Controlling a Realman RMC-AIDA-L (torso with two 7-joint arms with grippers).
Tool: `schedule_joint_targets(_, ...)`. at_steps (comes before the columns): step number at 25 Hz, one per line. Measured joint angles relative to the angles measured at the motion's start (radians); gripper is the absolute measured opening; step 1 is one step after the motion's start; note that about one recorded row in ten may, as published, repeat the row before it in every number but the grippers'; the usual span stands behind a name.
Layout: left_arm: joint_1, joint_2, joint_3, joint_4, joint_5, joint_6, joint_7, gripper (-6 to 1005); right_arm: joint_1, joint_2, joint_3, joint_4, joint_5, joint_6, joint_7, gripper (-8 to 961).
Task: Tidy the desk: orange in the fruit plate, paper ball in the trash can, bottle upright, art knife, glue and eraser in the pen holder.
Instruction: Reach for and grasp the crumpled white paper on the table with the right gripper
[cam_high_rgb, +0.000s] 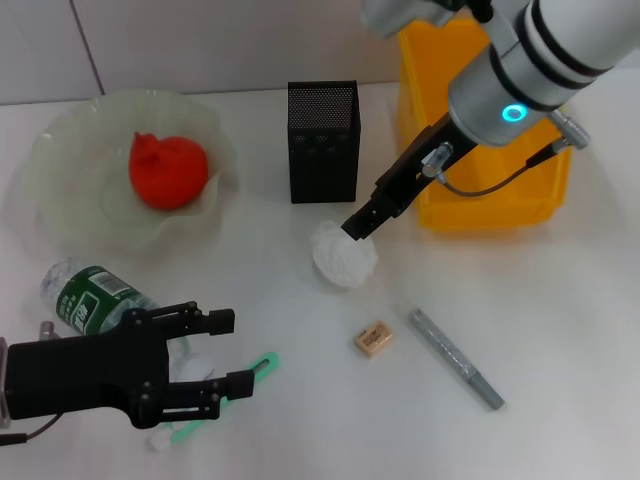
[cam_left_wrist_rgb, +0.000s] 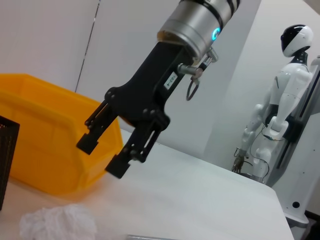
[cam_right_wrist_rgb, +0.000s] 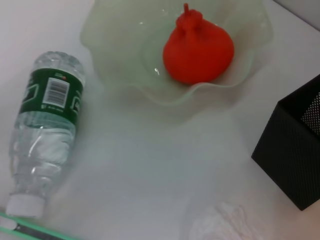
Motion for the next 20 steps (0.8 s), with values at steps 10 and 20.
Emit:
schedule_joint_targets(10,0.007,0.0,0.002,0.0,0.0,0.005,0.0,784,0.023,0.002,-0.132,0.144,0.003,0.161,0.036,735)
schedule_joint_targets(20,0.009,0.001,0.008,-0.004,-0.001,0.004,0.0,783,0.083,0.005,-0.184,0.288,0.013,0.279,0.054,707)
